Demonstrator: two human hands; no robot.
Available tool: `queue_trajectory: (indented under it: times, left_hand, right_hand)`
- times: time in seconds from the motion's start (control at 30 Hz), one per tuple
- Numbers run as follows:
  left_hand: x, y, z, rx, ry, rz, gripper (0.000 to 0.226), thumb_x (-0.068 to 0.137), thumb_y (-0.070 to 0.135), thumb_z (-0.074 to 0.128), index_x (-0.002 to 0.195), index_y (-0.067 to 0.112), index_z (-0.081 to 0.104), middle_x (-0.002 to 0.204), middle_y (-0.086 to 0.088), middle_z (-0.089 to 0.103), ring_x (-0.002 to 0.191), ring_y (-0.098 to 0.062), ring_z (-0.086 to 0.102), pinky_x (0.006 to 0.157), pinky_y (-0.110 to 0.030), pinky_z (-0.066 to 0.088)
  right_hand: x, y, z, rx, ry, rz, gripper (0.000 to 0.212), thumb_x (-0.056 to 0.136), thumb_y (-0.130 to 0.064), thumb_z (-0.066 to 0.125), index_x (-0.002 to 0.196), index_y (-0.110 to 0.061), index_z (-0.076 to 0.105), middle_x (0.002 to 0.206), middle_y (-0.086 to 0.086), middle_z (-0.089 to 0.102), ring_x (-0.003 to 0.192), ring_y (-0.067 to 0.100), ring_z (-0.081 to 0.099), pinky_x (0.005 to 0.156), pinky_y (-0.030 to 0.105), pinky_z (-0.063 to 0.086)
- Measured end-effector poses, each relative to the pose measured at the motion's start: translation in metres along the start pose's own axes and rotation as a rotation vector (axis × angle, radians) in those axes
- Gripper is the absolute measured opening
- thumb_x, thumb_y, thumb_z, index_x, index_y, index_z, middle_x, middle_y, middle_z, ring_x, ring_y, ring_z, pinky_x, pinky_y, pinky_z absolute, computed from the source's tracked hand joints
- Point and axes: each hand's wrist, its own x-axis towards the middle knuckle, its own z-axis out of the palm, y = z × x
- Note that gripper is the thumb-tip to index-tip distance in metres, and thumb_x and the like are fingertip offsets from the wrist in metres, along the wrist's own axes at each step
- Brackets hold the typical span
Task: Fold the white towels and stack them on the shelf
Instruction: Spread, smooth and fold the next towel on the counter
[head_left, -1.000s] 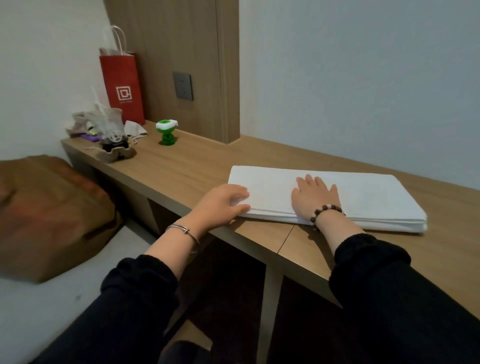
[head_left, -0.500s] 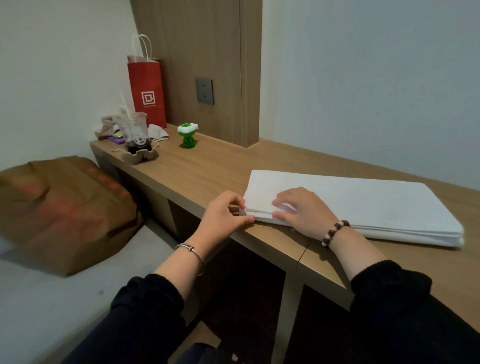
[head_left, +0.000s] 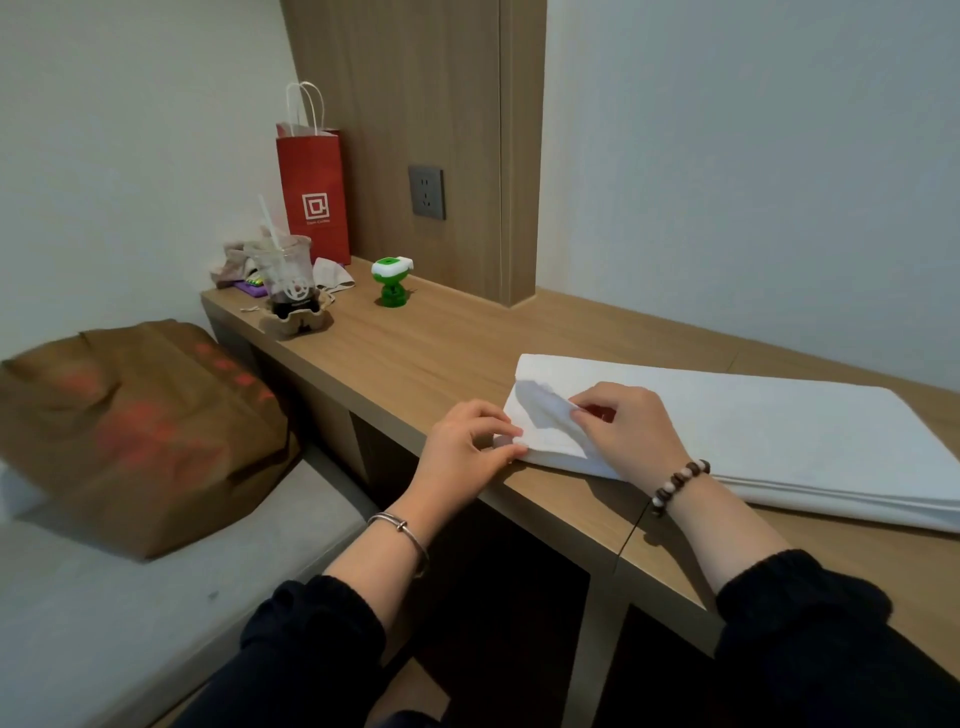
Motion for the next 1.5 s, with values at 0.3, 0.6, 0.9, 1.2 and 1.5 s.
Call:
queue_trajectory:
  times: [0.3, 0.6, 0.9, 1.2, 1.5]
  left_hand:
    - [0.0, -0.001, 0.006, -0.056, 0.012, -0.048, 0.012, 0.082, 0.012, 0.07, 0.094, 0.012, 0.074, 0.1, 0.014, 0.06, 0.102, -0.002, 0.054, 0.093, -0.013, 0.039]
    - [0.0, -0.003, -0.001, -0.039, 0.08, -0.079, 0.003, 0.082, 0.011, 0.071, 0.082, 0.014, 0.073, 0.09, 0.008, 0.059, 0.087, -0.005, 0.056, 0.079, -0.013, 0.047]
    - [0.0, 0.01, -0.008, 0.109, -0.059, 0.1, 0.042, 0.076, 0.025, 0.077, 0.116, 0.021, 0.065, 0.109, 0.011, 0.052, 0.1, 0.0, 0.047, 0.088, -0.009, 0.041]
    - [0.006, 0.016, -0.008, 0.299, -0.129, 0.186, 0.025, 0.082, 0.032, 0.071, 0.101, 0.016, 0.071, 0.103, 0.005, 0.065, 0.097, -0.009, 0.052, 0.086, -0.027, 0.045]
    - [0.006, 0.015, -0.005, 0.474, -0.138, 0.32, 0.025, 0.085, 0.038, 0.066, 0.093, 0.014, 0.066, 0.092, 0.001, 0.066, 0.084, -0.014, 0.057, 0.073, -0.031, 0.049]
  right_hand:
    - [-0.007, -0.008, 0.001, -0.154, -0.146, -0.184, 0.015, 0.088, -0.007, 0.063, 0.096, -0.01, 0.075, 0.092, 0.002, 0.064, 0.087, 0.015, 0.054, 0.075, 0.023, 0.043]
    - [-0.011, -0.011, 0.002, -0.202, -0.211, -0.142, 0.018, 0.09, -0.013, 0.06, 0.101, -0.015, 0.074, 0.093, -0.001, 0.06, 0.088, 0.01, 0.05, 0.076, 0.02, 0.041]
    - [-0.011, -0.015, -0.005, -0.186, -0.294, -0.1, 0.017, 0.09, -0.018, 0.063, 0.103, -0.02, 0.075, 0.087, -0.01, 0.053, 0.087, 0.009, 0.048, 0.078, 0.024, 0.043]
    - [-0.013, -0.013, -0.004, -0.068, -0.211, -0.054, 0.012, 0.087, -0.009, 0.065, 0.08, -0.017, 0.07, 0.082, -0.011, 0.057, 0.081, 0.006, 0.053, 0.072, 0.012, 0.04]
    - [-0.014, -0.015, -0.001, -0.203, -0.288, -0.172, 0.015, 0.086, 0.0, 0.058, 0.083, -0.013, 0.066, 0.087, -0.007, 0.053, 0.086, 0.011, 0.047, 0.075, 0.02, 0.039]
